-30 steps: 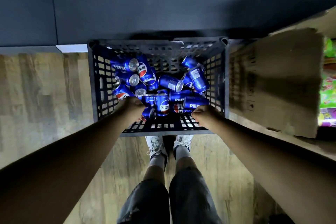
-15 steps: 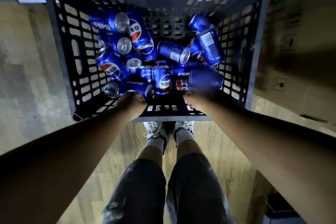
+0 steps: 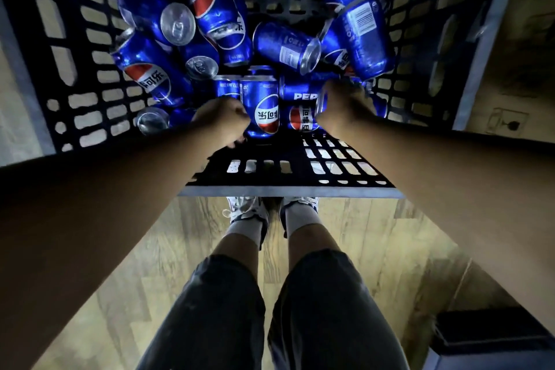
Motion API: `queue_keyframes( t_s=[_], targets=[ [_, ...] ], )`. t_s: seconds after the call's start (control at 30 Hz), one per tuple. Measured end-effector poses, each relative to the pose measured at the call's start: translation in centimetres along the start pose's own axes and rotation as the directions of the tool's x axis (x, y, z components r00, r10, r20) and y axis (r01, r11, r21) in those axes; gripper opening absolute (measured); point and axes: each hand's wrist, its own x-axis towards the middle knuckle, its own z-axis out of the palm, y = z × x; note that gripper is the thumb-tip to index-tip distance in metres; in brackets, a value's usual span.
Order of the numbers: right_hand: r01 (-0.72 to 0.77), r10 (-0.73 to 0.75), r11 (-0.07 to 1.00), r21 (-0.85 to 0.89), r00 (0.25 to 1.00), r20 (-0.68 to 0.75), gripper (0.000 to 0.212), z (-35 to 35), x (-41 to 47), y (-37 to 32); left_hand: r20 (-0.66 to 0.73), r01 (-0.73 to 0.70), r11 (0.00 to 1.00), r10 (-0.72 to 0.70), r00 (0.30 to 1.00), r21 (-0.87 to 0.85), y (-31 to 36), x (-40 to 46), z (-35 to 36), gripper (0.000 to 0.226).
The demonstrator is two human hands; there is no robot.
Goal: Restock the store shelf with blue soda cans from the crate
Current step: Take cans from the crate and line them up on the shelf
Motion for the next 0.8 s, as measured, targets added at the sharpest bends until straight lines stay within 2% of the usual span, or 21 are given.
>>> queue_keyframes(
  t_s=[0.13, 0.23, 0.33, 0.47, 0.6, 0.7, 0.8],
  targets=[
    [0.094, -0.072, 0.966, -0.242, 0.993, 0.098, 0.083, 1.4, 1.3, 0.9, 0.02, 0.032, 0.997, -0.031, 0.999, -0.076, -0.5, 1.1, -0.5, 0.024],
    [0.143, -0.112, 0.905, -0.401, 0.989, 0.101, 0.089, 1.6, 1.5, 1.4, 0.045, 0.072, 0.991, -0.068, 0.997, -0.111, -0.3, 1.5, -0.9, 0.02],
    [0.193, -0.188, 0.859, -0.474, 0.98, 0.058, 0.09, 1.0, 1.1, 1.6, 0.07, 0.093, 0.985, -0.084, 0.994, -0.142, 0.1, 1.2, -1.3, 0.02],
    [0.161, -0.186, 0.879, -0.448, 0.982, -0.012, 0.086, 0.1, 0.1, 1.5, 0.089, 0.06, 0.99, -0.049, 0.995, -0.127, 0.4, 0.1, -1.0, 0.022],
    [0.124, -0.144, 0.909, -0.397, 0.989, -0.021, 0.079, -0.6, -0.6, 2.0, 0.008, -0.006, 0.995, 0.006, 1.0, -0.096, 0.0, -1.0, -0.3, 0.027],
    [0.2, -0.222, 0.914, -0.354, 0.975, -0.023, 0.071, -0.6, -1.0, 2.5, -0.001, -0.031, 0.997, 0.031, 1.0, -0.067, -0.2, -1.8, 0.0, 0.027],
    [0.292, -0.304, 0.923, -0.25, 0.953, -0.011, 0.072, -0.6, -1.7, 3.2, -0.001, -0.022, 0.997, 0.022, 1.0, -0.08, -0.4, -2.7, 0.1, 0.016]
  ],
)
